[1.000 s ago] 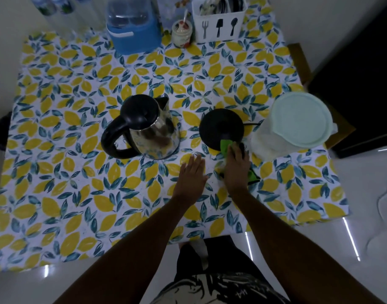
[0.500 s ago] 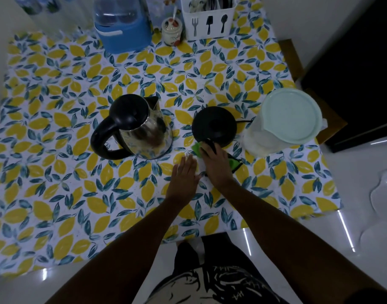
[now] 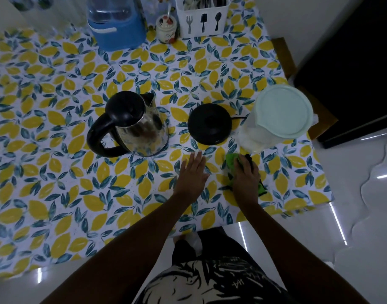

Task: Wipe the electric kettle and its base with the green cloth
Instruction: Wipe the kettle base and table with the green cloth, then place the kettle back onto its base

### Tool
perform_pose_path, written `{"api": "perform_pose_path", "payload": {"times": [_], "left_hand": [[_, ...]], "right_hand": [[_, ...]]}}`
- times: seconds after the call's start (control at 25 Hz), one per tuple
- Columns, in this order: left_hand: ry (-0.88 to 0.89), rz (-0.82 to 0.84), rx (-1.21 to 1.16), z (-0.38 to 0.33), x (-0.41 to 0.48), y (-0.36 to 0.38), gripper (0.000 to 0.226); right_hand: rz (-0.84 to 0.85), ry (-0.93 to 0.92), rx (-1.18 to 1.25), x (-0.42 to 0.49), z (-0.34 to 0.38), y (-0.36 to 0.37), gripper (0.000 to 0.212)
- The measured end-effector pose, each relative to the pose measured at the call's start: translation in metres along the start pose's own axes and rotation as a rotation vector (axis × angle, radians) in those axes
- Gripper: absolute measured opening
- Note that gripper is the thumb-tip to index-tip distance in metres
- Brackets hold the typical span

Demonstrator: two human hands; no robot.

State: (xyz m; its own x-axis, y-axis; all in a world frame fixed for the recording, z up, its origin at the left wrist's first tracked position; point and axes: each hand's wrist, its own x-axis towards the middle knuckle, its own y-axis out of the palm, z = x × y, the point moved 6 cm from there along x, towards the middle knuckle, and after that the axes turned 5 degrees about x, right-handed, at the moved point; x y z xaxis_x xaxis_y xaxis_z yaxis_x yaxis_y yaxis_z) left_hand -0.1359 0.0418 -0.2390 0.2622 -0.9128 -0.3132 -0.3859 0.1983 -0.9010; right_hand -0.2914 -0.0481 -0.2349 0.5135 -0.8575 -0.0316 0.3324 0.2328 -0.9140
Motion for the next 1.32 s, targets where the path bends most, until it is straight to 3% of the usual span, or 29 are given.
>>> {"api": "perform_pose_path", "payload": {"times": [0.24,0.36,0.48,0.72,0.84,0.92,1.04,1.16,1.32], "left_hand": [[0.019,-0.026,0.041,-0.013,-0.018,-0.001,0.062],[-0.013,-0.068,0.057,-0.012,-0.026,-0.010,0.062],[-0.022,-0.152,-0.022,-0.001,-0.038,-0.025,0.059],[-0.135,-0.504,-0.147,0.054,-0.084,-0.115,0.045],[-0.166,-0.745,-0.123,0.094,-0.106,-0.167,0.038],[-0.280,-0.843,-0.121,0.128,-0.115,-0.194,0.041],[-0.466,-0.747,-0.219,0.177,-0.109,-0.207,0.050],[-0.409,-0.478,-0.401,0.199,-0.090,-0.199,0.039],[-0.370,-0.476,-0.410,0.203,-0.086,-0.205,0.023]], "right_hand": [[0.184,-0.041,-0.137,-0.017,-0.018,0.003,0.060],[0.134,-0.064,-0.136,-0.019,-0.006,-0.007,0.056],[0.036,-0.215,-0.012,-0.018,0.026,-0.023,0.051],[-0.068,-0.521,0.271,0.022,0.154,-0.059,0.056],[-0.055,-0.645,0.281,0.049,0.224,-0.069,0.068],[-0.037,-0.671,0.233,0.068,0.264,-0.071,0.082],[0.044,-0.662,0.166,0.091,0.306,-0.063,0.097],[0.139,-0.637,0.109,0.100,0.320,-0.045,0.097],[0.157,-0.582,0.221,0.101,0.318,-0.041,0.093]]}}
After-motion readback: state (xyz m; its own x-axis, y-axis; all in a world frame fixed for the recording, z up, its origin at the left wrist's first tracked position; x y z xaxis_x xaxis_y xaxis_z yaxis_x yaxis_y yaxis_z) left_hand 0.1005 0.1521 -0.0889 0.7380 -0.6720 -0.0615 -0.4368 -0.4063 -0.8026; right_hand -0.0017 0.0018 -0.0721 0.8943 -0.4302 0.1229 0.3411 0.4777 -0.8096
